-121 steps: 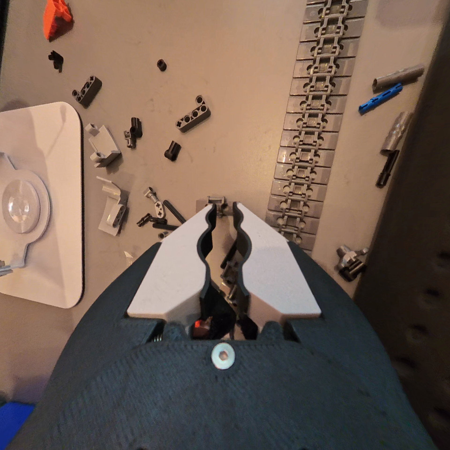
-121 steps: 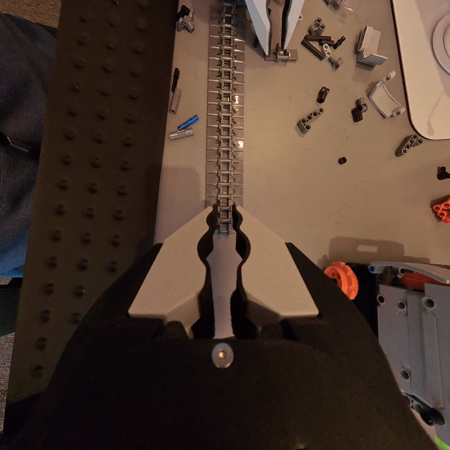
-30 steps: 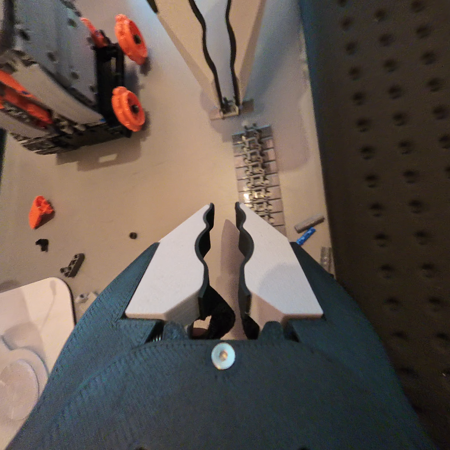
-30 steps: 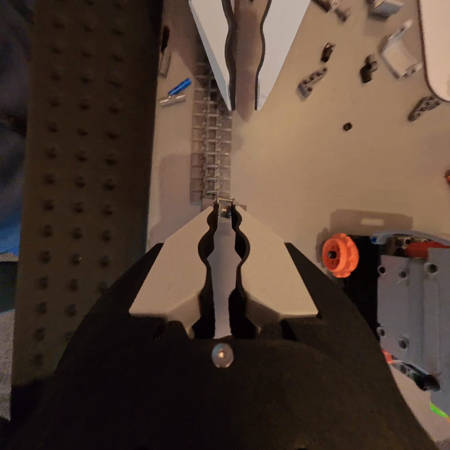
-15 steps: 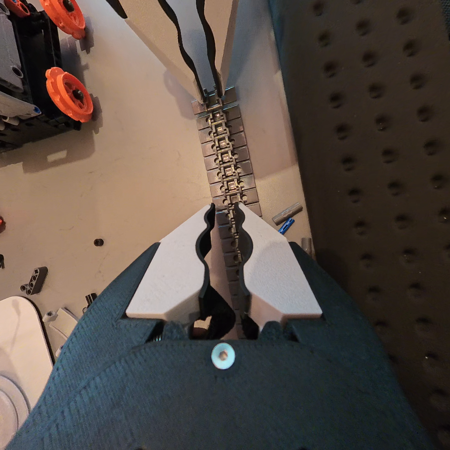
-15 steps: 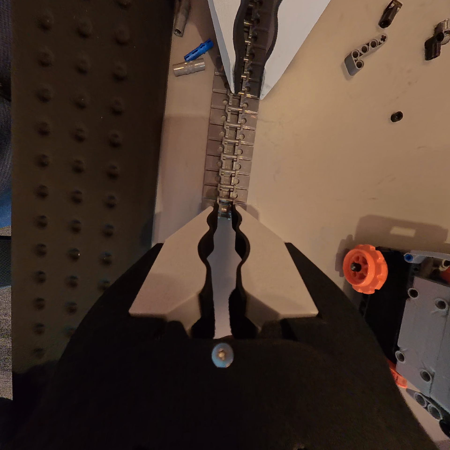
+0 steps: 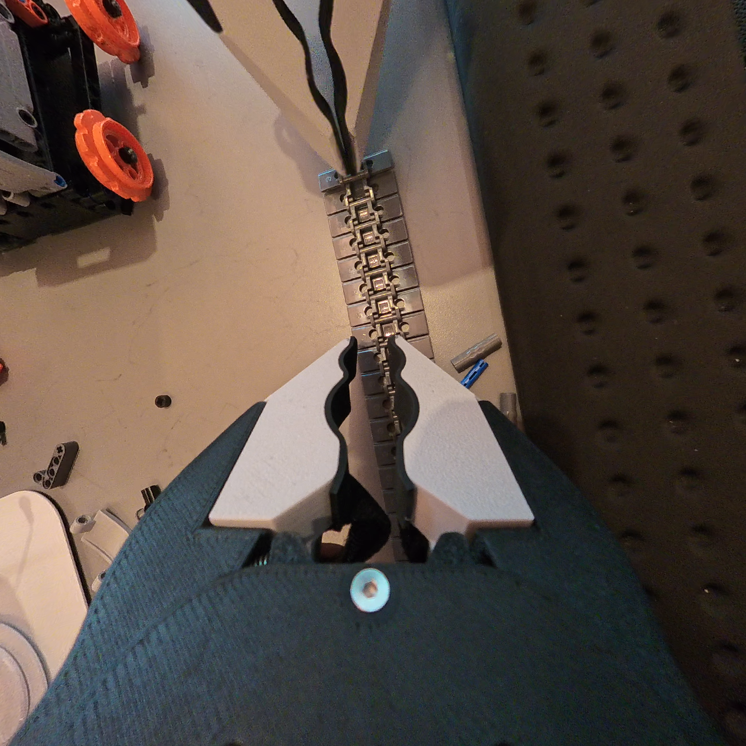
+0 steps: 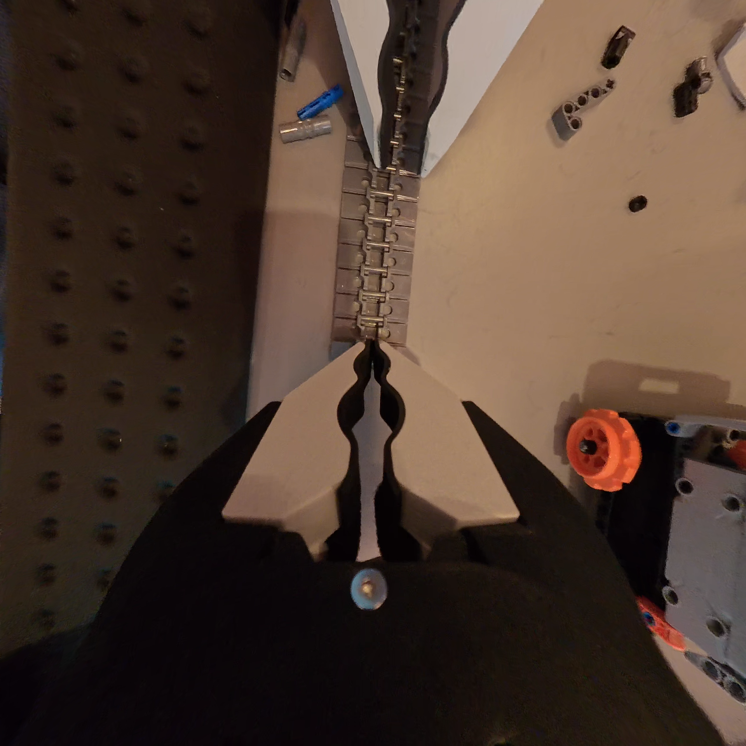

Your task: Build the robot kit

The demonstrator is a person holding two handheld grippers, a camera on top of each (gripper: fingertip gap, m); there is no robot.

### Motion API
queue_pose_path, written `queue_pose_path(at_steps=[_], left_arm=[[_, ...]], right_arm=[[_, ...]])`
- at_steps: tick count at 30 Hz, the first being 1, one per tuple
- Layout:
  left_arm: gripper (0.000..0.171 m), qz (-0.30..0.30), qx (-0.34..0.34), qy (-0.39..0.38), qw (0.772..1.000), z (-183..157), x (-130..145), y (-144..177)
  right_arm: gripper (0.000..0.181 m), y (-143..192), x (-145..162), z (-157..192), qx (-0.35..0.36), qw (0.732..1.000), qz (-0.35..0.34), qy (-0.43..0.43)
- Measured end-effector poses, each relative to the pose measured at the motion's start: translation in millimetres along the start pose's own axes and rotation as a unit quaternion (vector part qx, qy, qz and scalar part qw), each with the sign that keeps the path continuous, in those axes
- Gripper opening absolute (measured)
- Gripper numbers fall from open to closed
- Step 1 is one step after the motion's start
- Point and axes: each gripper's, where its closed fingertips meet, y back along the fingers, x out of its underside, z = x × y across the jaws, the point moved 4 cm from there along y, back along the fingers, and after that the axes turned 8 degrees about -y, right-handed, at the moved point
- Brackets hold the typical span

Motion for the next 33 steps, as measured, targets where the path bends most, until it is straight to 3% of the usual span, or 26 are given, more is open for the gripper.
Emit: queue_pose_path(at_steps=[6,19,24,30,33], left_arm=[[0.016,-0.003,0.005,0.006,1.0,1,1,0],[0.019,-0.002,0.014,0.023,1.0,2,7,-1],[0.022,0.0,-0.026,0.036,0.999,14,19,20],[0.02,0.028,-0.107,0.084,0.99,20,58,86],[0.019,0.088,-0.121,0.107,0.983,6,87,104]], right_arm=[[0.0,-2,0,0,-0.014,1.0,0.017,-0.012],[0.0,-7,-7,-3,-0.057,0.986,0.153,-0.019],[0.0,-5,-5,-3,-0.054,0.991,0.118,-0.022],[0.008,4,-9,-3,-0.001,0.999,0.046,-0.026],[0.01,8,-10,-7,0.022,0.999,0.015,-0.024]])
